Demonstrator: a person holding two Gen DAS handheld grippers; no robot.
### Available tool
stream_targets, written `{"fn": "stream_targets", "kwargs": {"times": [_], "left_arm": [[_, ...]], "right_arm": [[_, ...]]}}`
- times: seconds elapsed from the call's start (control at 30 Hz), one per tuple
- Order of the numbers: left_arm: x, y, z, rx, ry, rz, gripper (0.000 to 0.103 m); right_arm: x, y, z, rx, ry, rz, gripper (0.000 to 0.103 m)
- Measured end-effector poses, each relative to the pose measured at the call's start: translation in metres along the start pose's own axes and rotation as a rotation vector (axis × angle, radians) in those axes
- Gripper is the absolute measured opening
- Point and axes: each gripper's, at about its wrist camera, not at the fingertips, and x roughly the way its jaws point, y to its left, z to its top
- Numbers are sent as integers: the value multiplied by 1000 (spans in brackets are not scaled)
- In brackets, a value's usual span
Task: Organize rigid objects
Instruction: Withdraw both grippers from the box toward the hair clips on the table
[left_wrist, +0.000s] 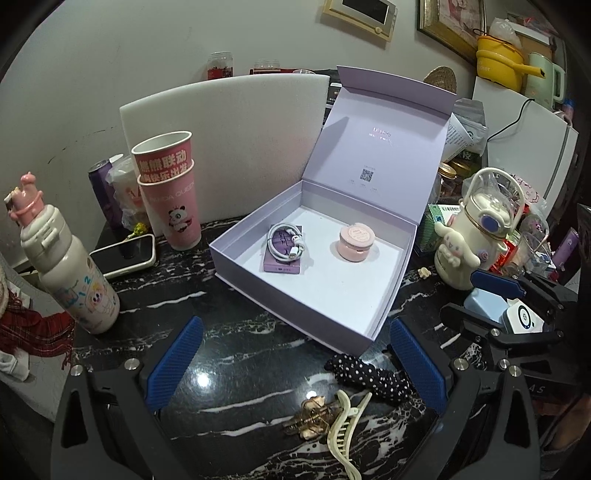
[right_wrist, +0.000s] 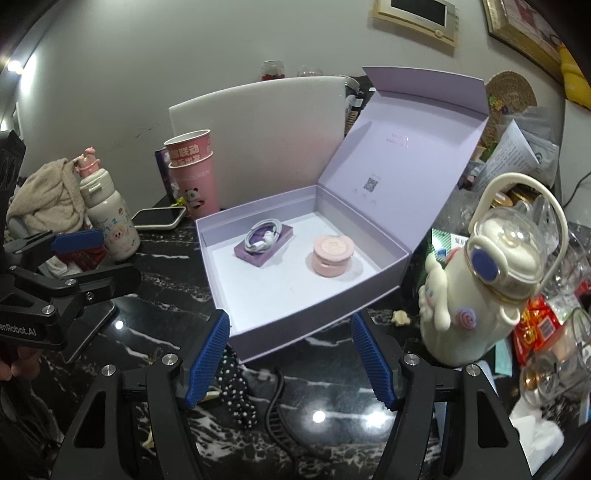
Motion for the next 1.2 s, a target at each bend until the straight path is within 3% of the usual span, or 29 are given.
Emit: {"fn": "stream_targets", "kwargs": {"times": [1.2], "left_arm": [[17, -6, -86, -60, 103, -51, 103]], "right_arm": [[12, -18, -82, 53, 75, 50, 69]]}}
